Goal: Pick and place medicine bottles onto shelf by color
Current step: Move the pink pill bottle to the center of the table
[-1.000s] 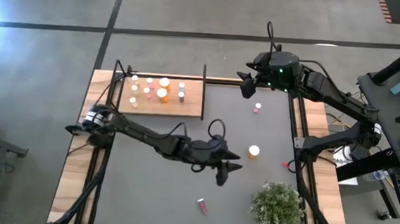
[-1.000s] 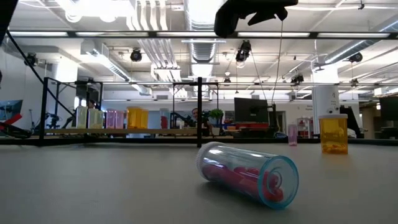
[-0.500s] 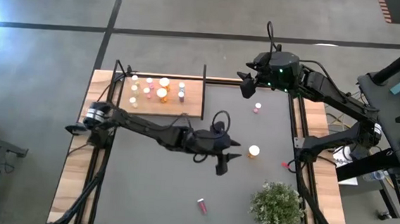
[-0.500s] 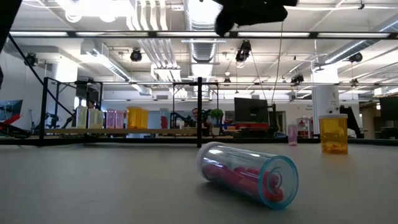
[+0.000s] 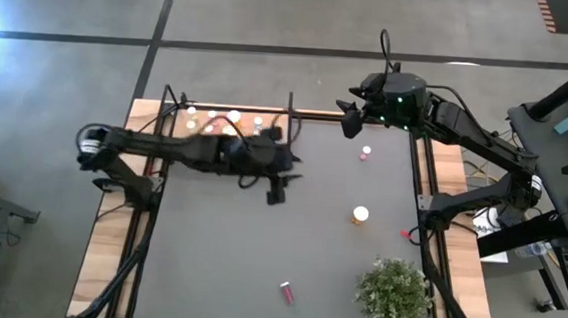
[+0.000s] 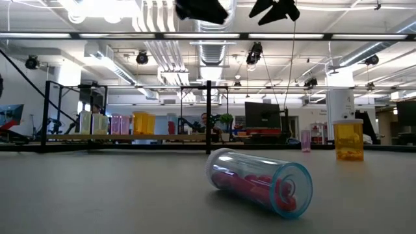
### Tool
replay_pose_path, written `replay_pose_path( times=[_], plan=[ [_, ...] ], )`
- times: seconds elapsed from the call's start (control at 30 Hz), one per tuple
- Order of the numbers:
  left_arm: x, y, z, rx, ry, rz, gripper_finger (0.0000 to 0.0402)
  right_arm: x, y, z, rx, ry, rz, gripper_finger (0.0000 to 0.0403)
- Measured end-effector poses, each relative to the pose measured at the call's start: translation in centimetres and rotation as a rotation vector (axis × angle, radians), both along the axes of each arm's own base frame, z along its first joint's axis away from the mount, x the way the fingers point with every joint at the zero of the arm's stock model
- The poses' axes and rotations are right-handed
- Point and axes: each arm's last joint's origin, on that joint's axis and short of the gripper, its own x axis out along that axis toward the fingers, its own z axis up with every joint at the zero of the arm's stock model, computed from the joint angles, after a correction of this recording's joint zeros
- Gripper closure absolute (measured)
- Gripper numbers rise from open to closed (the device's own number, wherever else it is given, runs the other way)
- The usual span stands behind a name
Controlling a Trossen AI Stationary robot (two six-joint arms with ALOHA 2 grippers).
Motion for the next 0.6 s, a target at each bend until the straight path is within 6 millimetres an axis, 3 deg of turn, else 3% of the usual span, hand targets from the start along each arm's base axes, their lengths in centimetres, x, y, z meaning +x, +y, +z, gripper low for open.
replay_pose_path(
  times=[0.3,0.6],
  plan=[
    [-7.0,3.0,4.6,0.167,0.023,0.192,0.024,1.3,-0.5,1.5,-0.079,-0.188,-0.001,0.017],
    [-12.8,3.9,8.5,0.246,-0.108,0.281,0.024,2.0,-0.8,2.8,-0.128,-0.344,-0.005,0.017]
  ],
)
